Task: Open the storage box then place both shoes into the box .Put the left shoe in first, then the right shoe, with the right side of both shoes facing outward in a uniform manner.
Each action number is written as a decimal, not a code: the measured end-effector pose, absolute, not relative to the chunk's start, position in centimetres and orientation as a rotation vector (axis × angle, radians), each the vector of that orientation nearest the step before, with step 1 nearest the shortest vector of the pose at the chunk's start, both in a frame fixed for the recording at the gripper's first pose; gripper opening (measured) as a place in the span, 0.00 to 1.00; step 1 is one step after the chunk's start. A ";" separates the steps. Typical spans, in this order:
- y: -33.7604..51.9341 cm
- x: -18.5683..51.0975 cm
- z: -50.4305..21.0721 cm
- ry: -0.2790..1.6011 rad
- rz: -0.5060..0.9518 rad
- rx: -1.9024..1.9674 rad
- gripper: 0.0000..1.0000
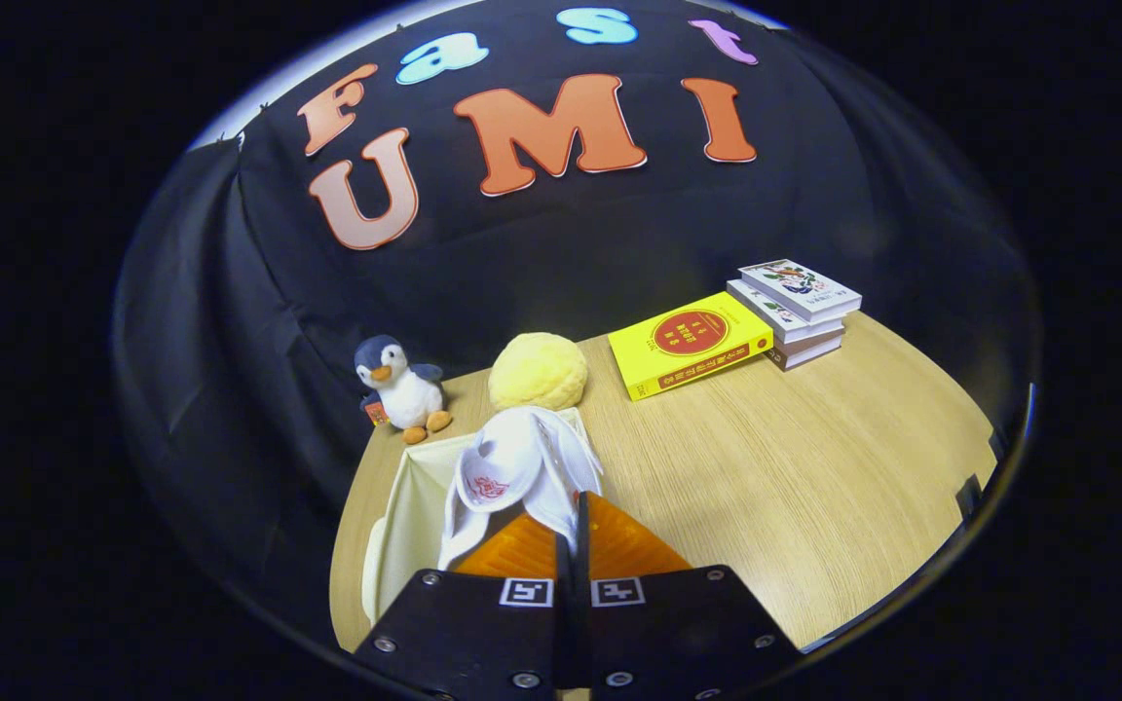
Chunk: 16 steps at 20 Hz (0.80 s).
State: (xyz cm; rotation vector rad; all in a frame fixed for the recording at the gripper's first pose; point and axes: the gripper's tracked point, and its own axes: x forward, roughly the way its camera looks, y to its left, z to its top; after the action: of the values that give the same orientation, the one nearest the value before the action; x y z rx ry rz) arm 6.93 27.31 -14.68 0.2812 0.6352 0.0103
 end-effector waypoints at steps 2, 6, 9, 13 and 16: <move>27.4 7.1 -14.9 0.627 -0.002 0.236 0.00; 28.3 6.8 -15.2 0.626 0.004 0.225 0.00; 28.3 6.5 -15.6 0.645 -0.002 0.242 0.00; 29.5 6.6 -16.1 0.655 0.011 0.246 0.00; 28.7 6.6 -17.9 0.684 -0.028 0.177 0.00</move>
State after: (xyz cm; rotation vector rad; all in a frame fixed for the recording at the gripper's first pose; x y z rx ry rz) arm 6.58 28.72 -17.92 0.1767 0.6838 -0.0278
